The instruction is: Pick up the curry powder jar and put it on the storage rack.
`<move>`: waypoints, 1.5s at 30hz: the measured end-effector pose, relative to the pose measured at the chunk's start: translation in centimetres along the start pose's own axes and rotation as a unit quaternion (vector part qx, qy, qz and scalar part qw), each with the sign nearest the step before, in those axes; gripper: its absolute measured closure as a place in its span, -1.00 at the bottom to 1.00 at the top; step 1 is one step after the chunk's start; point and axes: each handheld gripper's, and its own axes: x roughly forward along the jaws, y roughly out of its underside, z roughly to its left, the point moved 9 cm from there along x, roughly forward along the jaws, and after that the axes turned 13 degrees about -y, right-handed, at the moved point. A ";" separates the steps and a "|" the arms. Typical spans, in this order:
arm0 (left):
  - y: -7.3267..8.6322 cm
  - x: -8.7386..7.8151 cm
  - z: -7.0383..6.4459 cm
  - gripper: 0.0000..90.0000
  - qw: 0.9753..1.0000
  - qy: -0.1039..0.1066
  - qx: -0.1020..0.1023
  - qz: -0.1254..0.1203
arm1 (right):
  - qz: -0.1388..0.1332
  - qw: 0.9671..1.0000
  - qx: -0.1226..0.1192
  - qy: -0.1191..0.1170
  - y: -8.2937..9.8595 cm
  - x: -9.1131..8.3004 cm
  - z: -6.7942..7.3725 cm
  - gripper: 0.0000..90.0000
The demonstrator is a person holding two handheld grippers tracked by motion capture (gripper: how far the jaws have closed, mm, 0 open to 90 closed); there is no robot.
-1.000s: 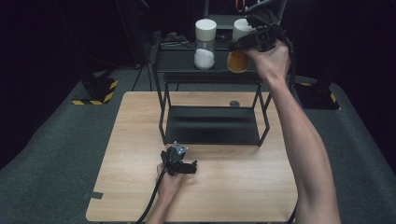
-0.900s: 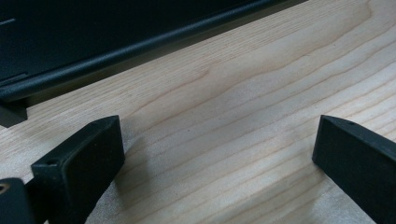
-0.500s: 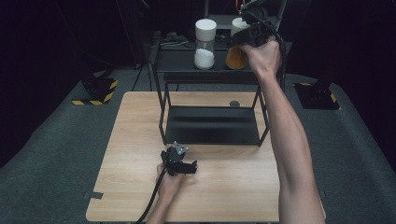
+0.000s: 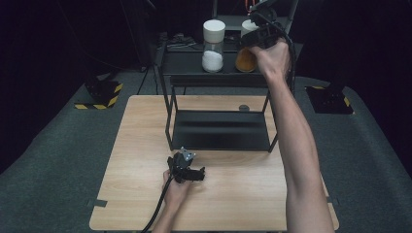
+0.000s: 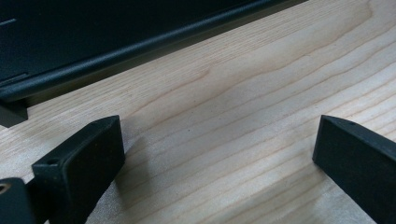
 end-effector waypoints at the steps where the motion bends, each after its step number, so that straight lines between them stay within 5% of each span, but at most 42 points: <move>1: 0.0 0.0 0.0 -0.96 1.000 0.000 0.000 0.000 | -0.001 1.000 0.000 0.000 0.0 0.0 0.0 -0.27; 21: 0.0 0.0 0.0 -0.96 1.000 -0.001 0.000 0.000 | 0.001 1.000 -0.009 -0.001 0.0 0.2 0.2 -0.30; 26: 0.0 0.0 0.0 -0.96 1.000 -0.001 0.000 0.000 | -0.012 1.000 0.008 -0.020 0.2 -0.1 -0.2 -0.74; 32: 0.0 0.0 0.0 -0.96 1.000 -0.001 0.000 0.000 | -0.041 0.999 -0.002 0.013 1.4 -0.6 0.3 -0.81; 45: 0.0 0.0 0.0 -0.96 1.000 -0.002 0.001 0.000 | -0.063 0.998 -0.022 -0.010 3.8 -2.3 0.4 -0.92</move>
